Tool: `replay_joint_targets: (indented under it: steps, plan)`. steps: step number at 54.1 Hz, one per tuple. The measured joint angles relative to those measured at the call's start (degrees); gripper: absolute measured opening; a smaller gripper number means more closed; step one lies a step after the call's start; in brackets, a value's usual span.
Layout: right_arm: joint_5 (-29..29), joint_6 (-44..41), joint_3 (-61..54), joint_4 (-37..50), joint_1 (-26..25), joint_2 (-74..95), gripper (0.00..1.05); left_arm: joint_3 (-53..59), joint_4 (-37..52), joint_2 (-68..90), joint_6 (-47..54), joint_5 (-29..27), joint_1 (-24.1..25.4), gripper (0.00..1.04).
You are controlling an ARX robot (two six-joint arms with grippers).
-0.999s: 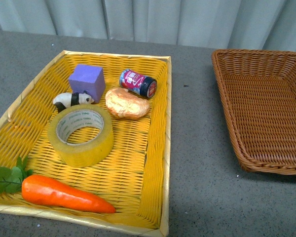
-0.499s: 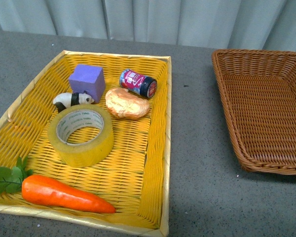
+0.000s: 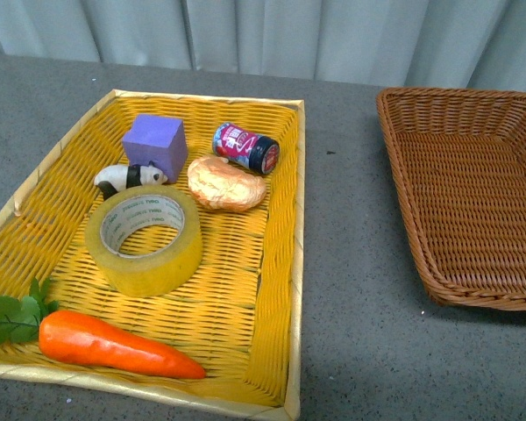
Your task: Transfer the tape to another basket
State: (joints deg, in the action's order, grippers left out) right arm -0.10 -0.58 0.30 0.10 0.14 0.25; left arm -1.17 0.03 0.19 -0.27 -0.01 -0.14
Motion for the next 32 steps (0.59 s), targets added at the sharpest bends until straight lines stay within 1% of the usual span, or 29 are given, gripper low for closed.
replay_joint_targets:
  steps: [32]
  plan:
    - [0.0,0.0,0.0,0.0,0.0,0.0,0.96,0.0,0.0,0.0,0.0,0.0,0.0,0.98]
